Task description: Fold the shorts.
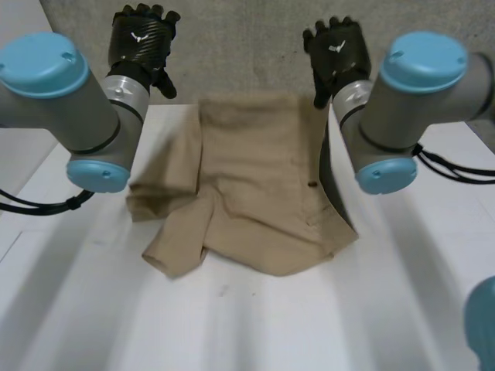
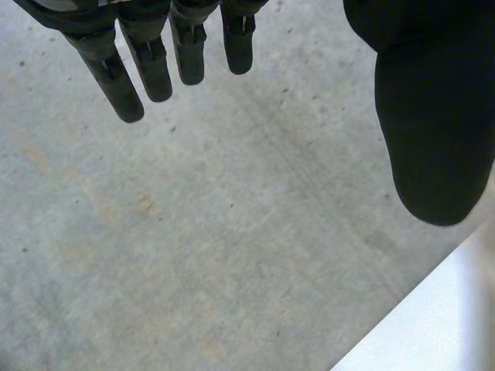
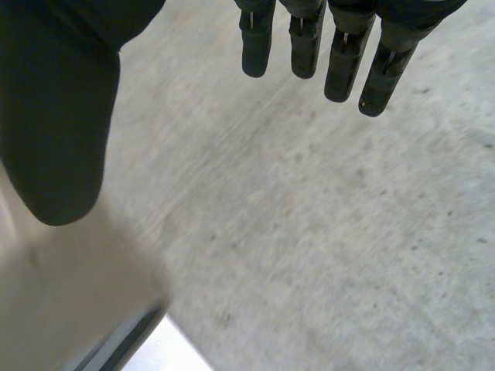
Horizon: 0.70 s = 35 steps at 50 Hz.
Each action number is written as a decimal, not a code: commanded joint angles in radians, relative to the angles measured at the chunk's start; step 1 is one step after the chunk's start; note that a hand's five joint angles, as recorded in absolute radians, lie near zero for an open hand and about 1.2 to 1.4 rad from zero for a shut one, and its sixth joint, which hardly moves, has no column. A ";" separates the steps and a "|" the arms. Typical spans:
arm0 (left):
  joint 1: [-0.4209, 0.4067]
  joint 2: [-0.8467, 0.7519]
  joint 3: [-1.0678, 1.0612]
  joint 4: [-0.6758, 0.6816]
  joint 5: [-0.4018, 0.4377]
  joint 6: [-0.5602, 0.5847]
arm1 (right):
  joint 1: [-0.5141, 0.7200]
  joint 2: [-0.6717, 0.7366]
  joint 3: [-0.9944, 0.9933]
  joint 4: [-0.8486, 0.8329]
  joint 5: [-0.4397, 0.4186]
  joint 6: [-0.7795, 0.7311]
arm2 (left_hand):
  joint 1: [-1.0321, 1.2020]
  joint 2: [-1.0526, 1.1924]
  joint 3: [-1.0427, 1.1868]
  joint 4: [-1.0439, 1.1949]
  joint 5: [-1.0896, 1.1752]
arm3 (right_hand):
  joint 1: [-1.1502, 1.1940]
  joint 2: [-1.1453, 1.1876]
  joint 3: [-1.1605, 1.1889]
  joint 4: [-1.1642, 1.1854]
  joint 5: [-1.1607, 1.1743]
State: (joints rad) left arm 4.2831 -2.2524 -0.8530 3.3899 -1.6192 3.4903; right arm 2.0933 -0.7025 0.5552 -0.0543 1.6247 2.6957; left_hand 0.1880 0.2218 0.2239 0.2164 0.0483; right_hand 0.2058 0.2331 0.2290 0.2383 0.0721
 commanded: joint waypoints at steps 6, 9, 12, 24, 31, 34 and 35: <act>-0.023 0.223 -0.306 -0.012 -0.087 0.001 | 0.034 -0.244 0.345 0.243 -0.113 -0.069 | 0.002 -0.032 -0.034 -0.026 -0.033 | -0.031 -0.059 -0.054 -0.064 -0.072; -0.032 0.341 -0.470 -0.017 -0.087 -0.004 | 0.033 -0.308 0.454 0.267 -0.190 -0.082 | 0.037 0.003 0.001 0.009 0.002 | -0.031 -0.059 -0.054 -0.064 -0.072; -0.063 0.453 -0.636 -0.040 -0.087 -0.007 | -0.005 -0.402 0.625 0.301 -0.287 -0.131 | 0.157 0.124 0.122 0.129 0.123 | -0.031 -0.059 -0.054 -0.064 -0.072; -0.207 0.540 -0.979 -0.280 -0.041 -0.030 | -0.110 -0.459 0.971 0.227 -0.347 -0.290 | 0.516 0.482 0.480 0.487 0.481 | 0.261 0.233 0.238 0.228 0.220; -0.154 0.419 -0.982 -0.301 -0.001 -0.125 | -0.148 -0.382 1.032 0.024 -0.401 -0.303 | 0.501 0.467 0.465 0.473 0.466 | 0.287 0.260 0.264 0.255 0.246; -0.131 0.366 -0.968 -0.273 -0.002 -0.125 | -0.154 -0.342 1.029 -0.027 -0.407 -0.303 | 0.402 0.368 0.366 0.374 0.367 | 0.319 0.292 0.296 0.287 0.279; -0.125 0.346 -0.957 -0.259 -0.005 -0.123 | -0.154 -0.331 1.028 -0.033 -0.407 -0.303 | 0.364 0.330 0.328 0.335 0.329 | 0.337 0.310 0.314 0.304 0.296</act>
State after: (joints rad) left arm 4.1089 -1.7991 -1.8465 3.0817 -1.6251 3.3877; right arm 1.9505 -1.1031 1.5849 0.0104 1.2360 2.3907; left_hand 0.6047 0.6013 0.6007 0.6039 0.4222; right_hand 0.3530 0.3987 0.4123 0.4125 0.2275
